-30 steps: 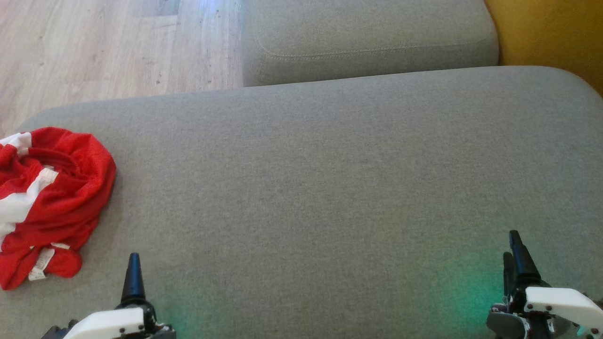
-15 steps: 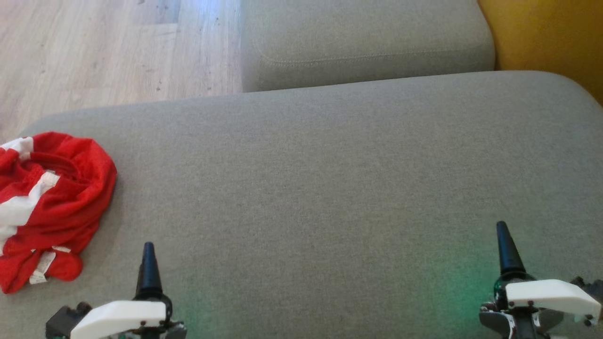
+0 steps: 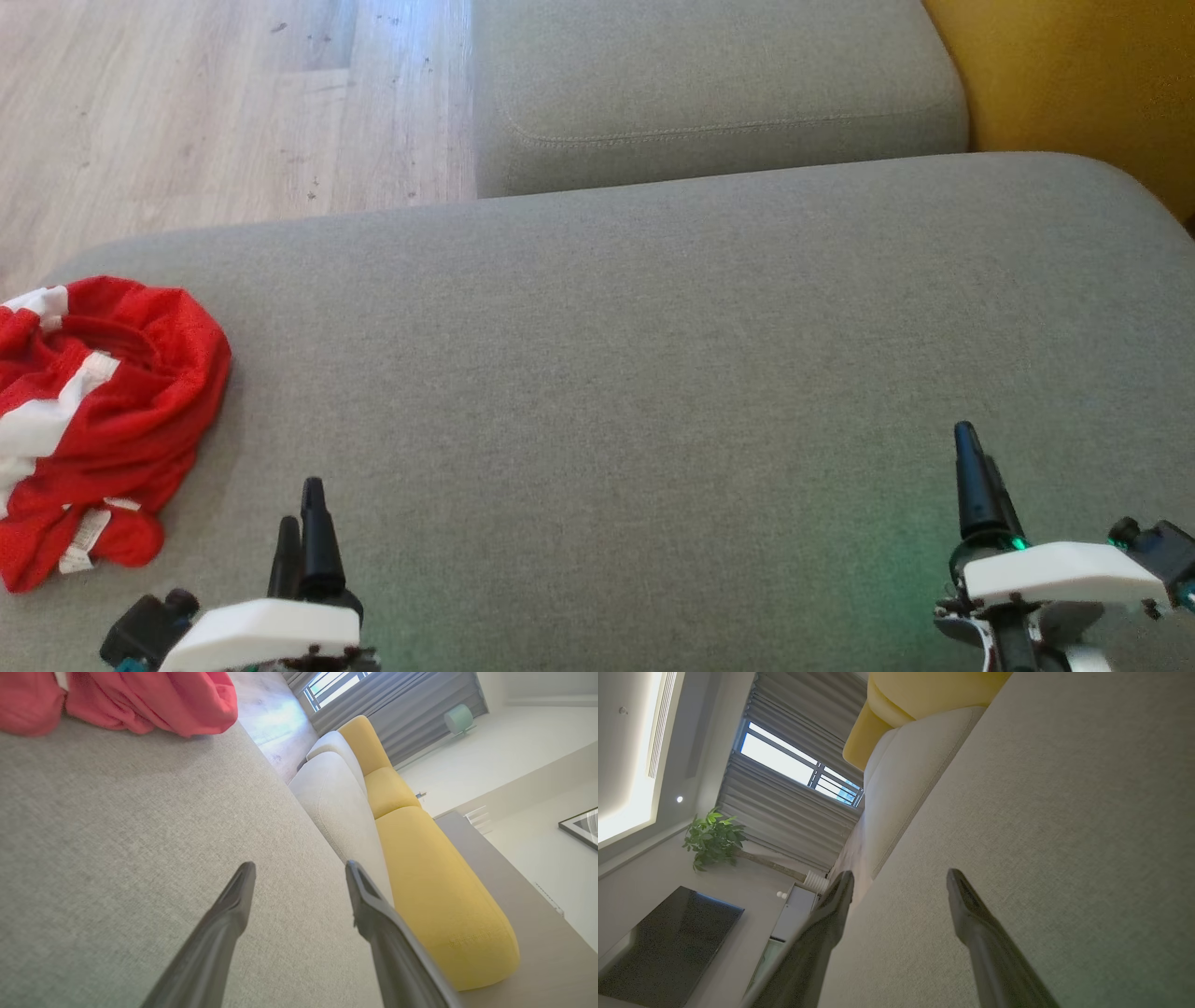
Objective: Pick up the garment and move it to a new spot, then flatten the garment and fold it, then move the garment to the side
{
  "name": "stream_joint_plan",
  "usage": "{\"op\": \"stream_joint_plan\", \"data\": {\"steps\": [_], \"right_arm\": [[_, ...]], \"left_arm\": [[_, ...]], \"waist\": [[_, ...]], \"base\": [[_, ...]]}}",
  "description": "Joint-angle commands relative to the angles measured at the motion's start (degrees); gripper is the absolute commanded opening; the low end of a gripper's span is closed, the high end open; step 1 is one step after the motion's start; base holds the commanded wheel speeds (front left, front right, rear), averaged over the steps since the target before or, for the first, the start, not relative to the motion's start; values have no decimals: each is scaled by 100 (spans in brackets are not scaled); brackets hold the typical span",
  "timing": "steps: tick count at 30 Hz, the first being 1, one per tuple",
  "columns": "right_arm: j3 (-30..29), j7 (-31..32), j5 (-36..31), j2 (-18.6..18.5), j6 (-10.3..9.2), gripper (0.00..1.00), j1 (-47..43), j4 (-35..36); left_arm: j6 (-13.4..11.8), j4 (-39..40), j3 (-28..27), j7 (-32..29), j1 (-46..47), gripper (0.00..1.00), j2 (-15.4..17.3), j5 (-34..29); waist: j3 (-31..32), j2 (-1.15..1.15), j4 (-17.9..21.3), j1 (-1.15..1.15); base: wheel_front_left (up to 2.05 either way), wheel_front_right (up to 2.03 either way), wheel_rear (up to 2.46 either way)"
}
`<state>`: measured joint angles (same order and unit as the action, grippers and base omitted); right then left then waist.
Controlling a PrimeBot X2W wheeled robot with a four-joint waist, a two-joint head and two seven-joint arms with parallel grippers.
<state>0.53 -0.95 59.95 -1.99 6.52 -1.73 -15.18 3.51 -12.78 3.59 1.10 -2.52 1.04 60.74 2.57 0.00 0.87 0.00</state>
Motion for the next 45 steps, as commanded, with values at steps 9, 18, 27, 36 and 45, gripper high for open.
{"op": "stream_joint_plan", "data": {"steps": [9,18,27,36,45], "right_arm": [[305,-220,-847,-127,41,100,148,326],[491,-372,-1522,-153,48,100,127,386],[650,-506,-2087,-177,55,100,121,428],[772,-658,-2737,-186,62,100,111,495],[903,-810,-3415,-205,69,100,107,581]], "left_arm": [[-38,369,78,207,54,100,92,-870],[-72,485,219,358,8,100,133,-1553],[-130,575,370,492,-29,100,176,-2151],[-176,683,550,644,-55,100,222,-2801],[-231,790,710,795,-84,100,246,-3441]], "waist": [[56,0,-6,0],[104,0,2,0],[133,0,16,0],[150,0,28,0],[163,0,10,0]], "base": [[0,0,0],[0,0,0],[0,0,0],[0,0,0],[0,0,0]]}}
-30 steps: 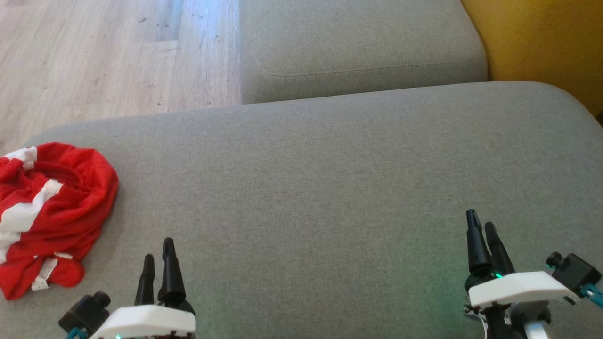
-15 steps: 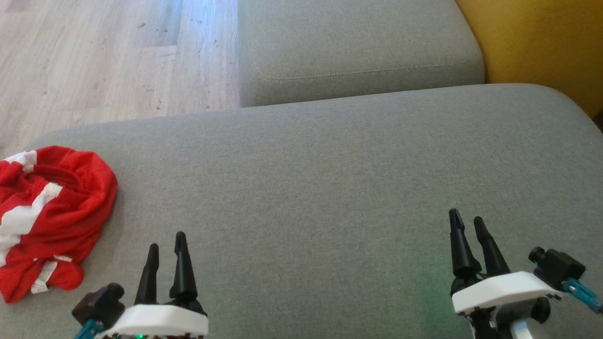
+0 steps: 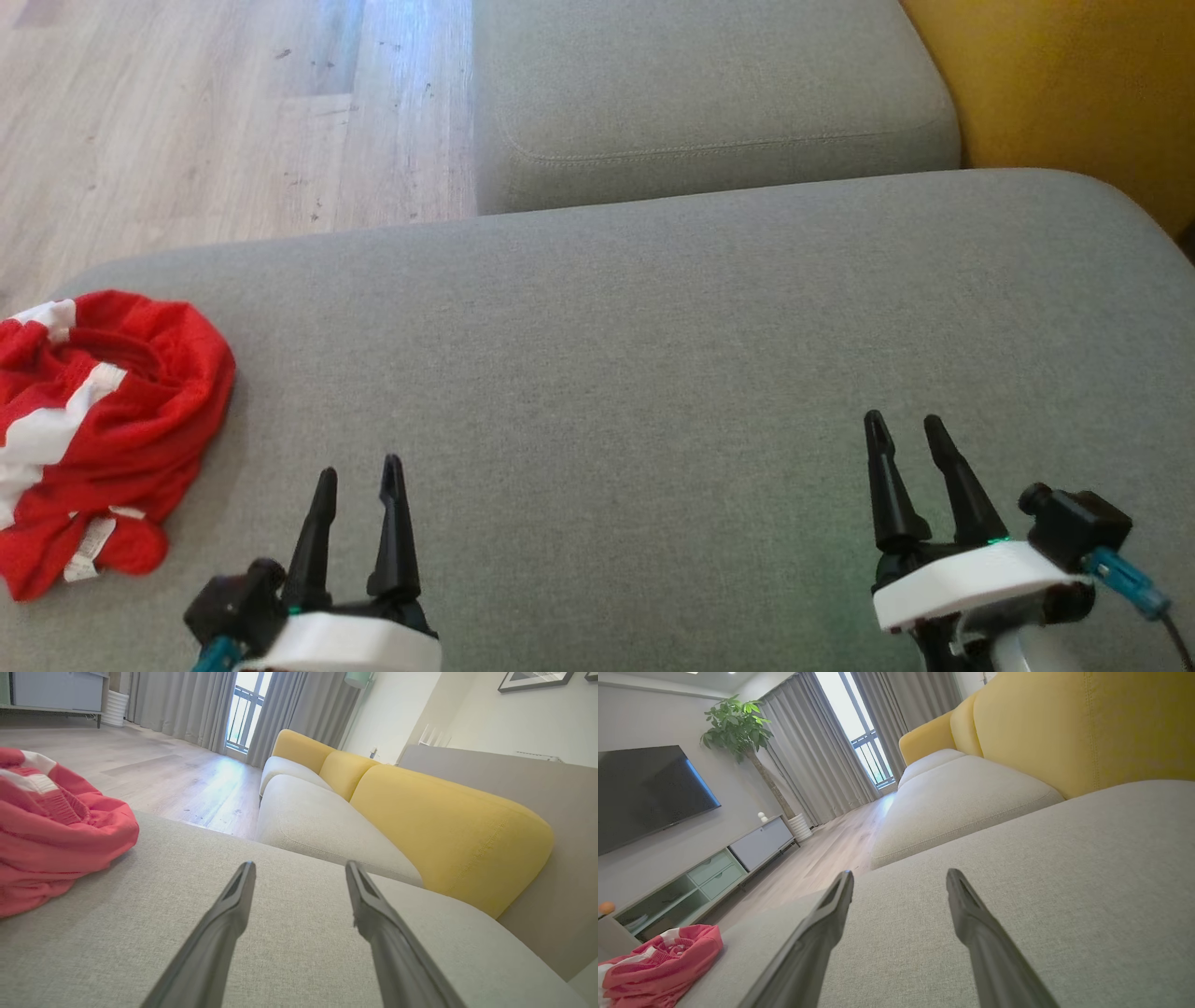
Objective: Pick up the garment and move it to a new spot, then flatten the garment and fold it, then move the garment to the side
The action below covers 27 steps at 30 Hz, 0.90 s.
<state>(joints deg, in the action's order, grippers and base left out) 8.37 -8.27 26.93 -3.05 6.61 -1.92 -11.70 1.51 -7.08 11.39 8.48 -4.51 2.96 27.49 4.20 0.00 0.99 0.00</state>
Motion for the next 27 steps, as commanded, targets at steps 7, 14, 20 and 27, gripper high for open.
{"op": "stream_joint_plan", "data": {"steps": [7,14,20,27], "right_arm": [[227,-213,-720,-112,66,100,104,317],[326,-330,-1227,-112,72,100,83,358],[334,-431,-1667,-88,77,100,41,368],[402,-532,-2118,-75,81,100,11,382]], "left_arm": [[-89,309,38,193,73,100,74,-679],[-156,387,74,310,24,100,72,-1129],[-229,367,67,411,-9,100,53,-1488],[-296,338,77,512,-39,100,38,-1891]], "waist": [[31,0,-26,0],[71,0,-11,0],[106,0,-4,0],[145,0,10,0]], "base": [[0,0,0],[0,0,0],[0,0,0],[0,0,0]]}}
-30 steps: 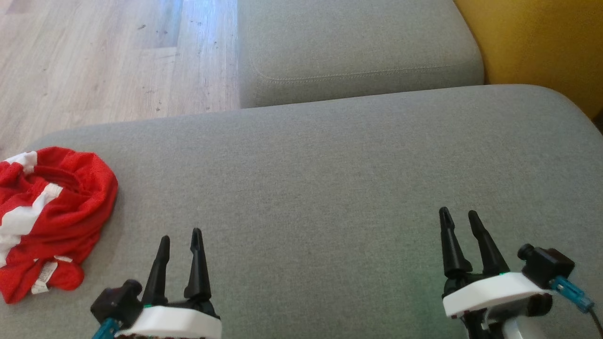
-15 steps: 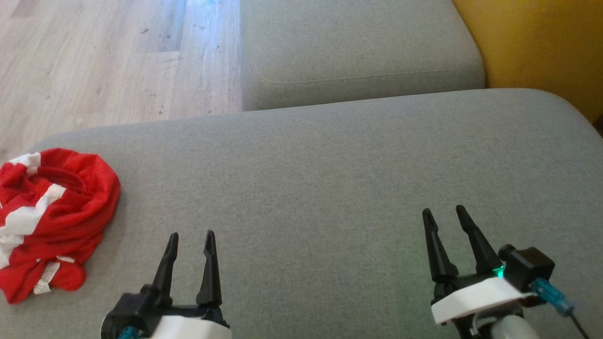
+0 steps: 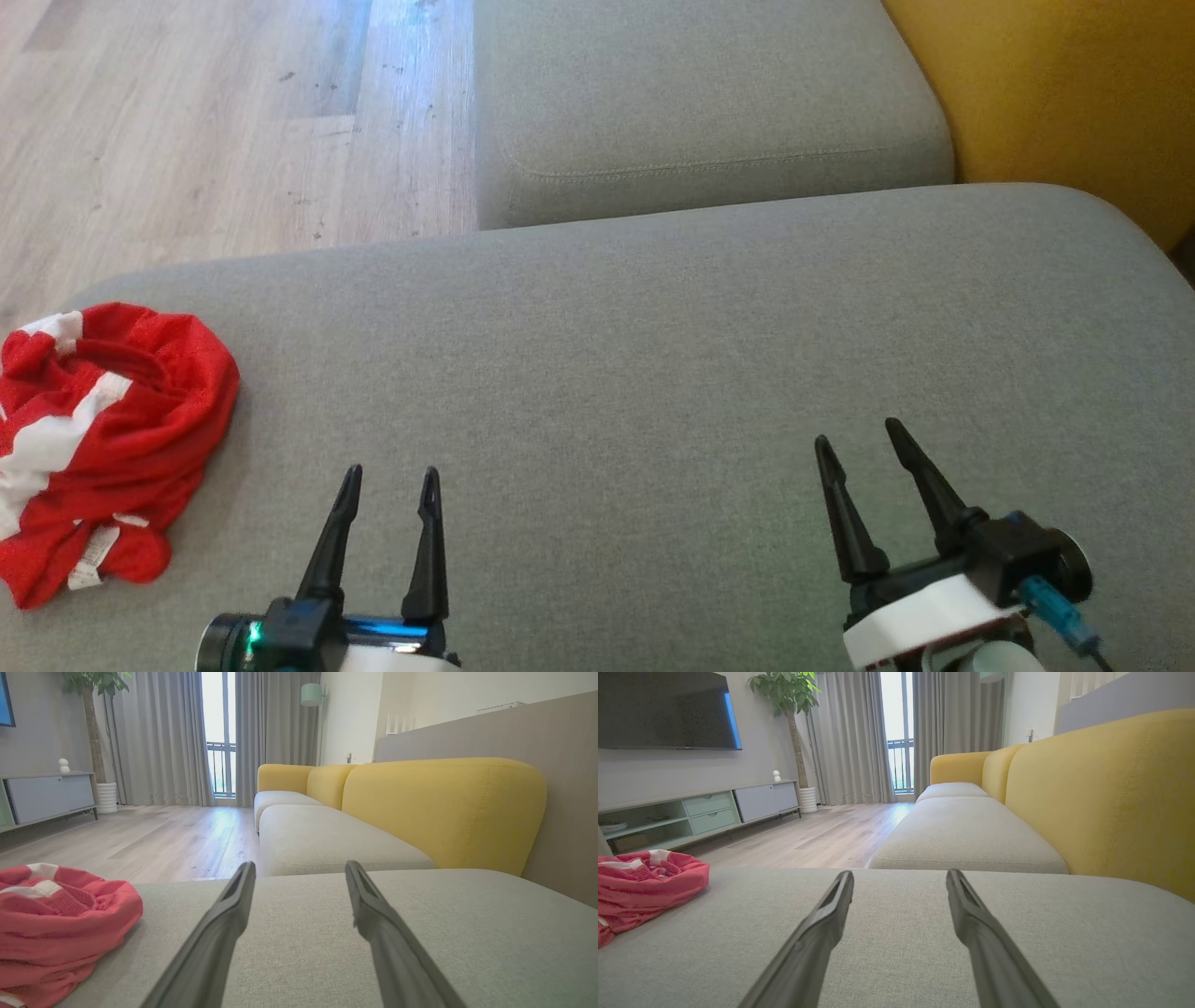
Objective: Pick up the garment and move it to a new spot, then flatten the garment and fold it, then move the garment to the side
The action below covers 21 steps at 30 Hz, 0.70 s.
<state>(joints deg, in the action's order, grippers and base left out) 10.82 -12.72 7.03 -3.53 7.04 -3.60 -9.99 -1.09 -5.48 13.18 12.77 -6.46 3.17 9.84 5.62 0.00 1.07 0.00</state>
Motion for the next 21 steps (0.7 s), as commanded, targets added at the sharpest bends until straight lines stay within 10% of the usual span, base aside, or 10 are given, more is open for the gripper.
{"op": "stream_joint_plan", "data": {"steps": [1,21], "right_arm": [[177,-104,-203,-26,39,100,176,214],[229,-228,-757,20,45,100,156,204]], "left_arm": [[-45,177,-102,99,149,100,15,-191],[0,128,-104,223,118,100,-10,-738]], "waist": [[7,0,5,0],[74,0,17,0]], "base": [[0,0,0],[0,0,0]]}}
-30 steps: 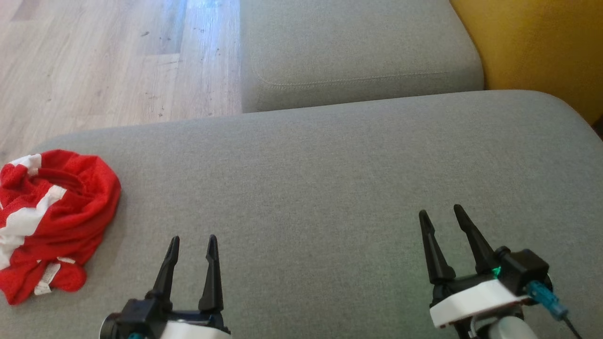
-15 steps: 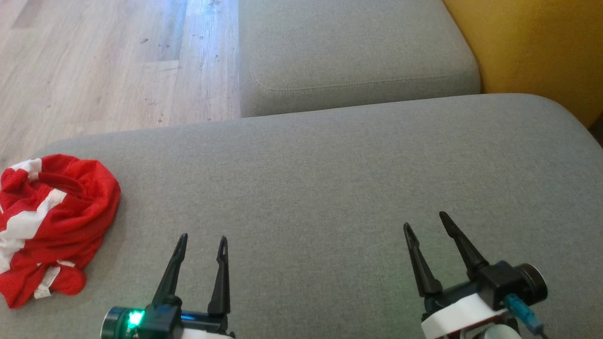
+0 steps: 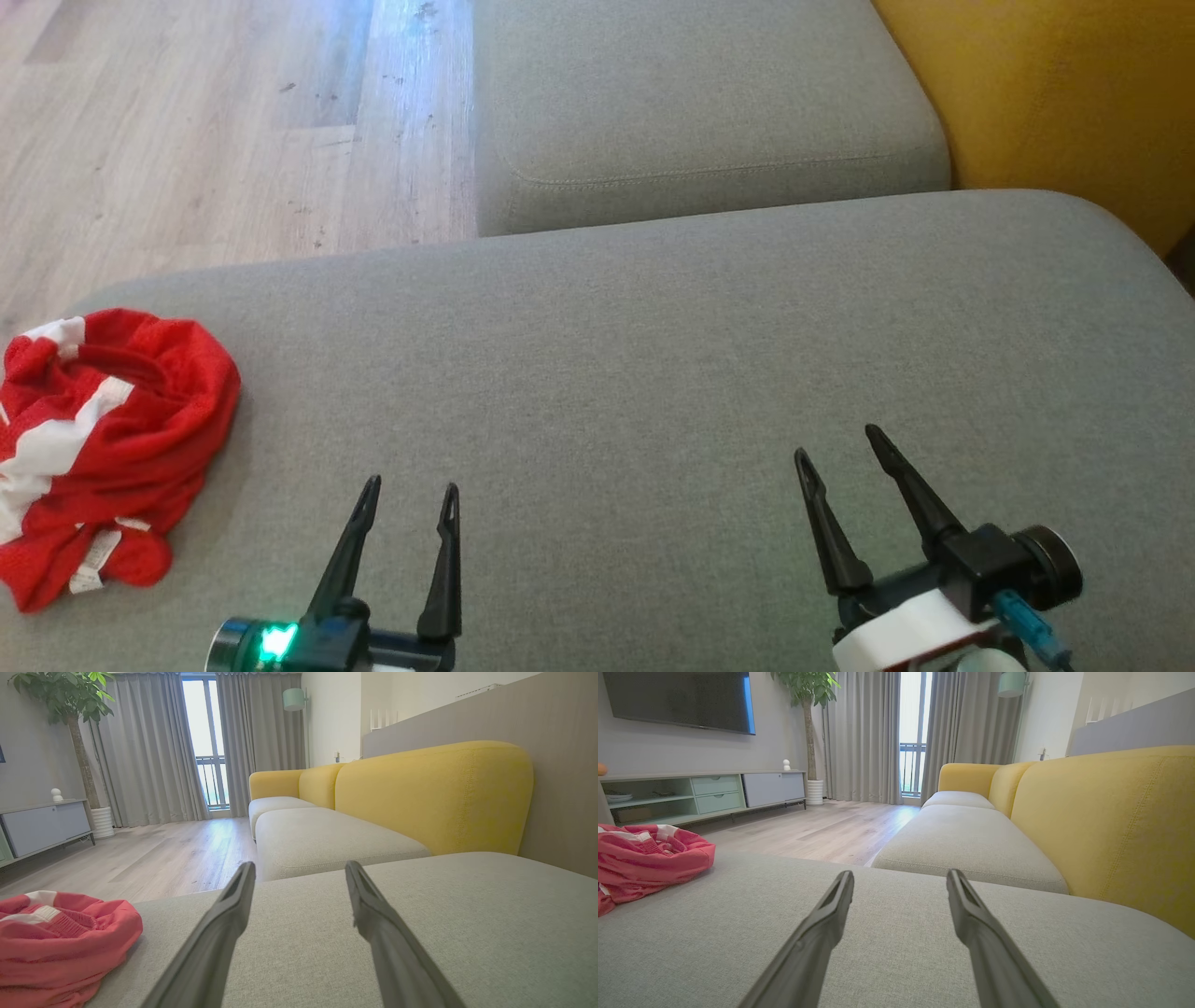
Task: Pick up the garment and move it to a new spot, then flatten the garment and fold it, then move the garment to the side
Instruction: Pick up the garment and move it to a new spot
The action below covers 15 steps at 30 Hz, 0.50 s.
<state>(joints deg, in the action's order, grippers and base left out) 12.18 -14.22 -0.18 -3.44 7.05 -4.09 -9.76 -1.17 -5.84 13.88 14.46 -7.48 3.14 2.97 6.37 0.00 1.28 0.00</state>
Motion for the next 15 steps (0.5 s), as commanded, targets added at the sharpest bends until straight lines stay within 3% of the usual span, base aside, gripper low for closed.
{"op": "stream_joint_plan", "data": {"steps": [1,7,15], "right_arm": [[91,-78,-37,14,44,100,205,180],[60,-78,-7,28,44,100,132,158],[82,-78,3,41,44,100,89,144]], "left_arm": [[15,160,-175,54,222,100,-8,-55],[43,141,-187,54,241,100,-11,-99],[59,96,-251,54,211,100,-15,-84]], "waist": [[0,0,-9,0],[12,0,-208,0],[17,0,-750,0]], "base": [[0,0,0],[0,0,0],[0,0,0]]}}
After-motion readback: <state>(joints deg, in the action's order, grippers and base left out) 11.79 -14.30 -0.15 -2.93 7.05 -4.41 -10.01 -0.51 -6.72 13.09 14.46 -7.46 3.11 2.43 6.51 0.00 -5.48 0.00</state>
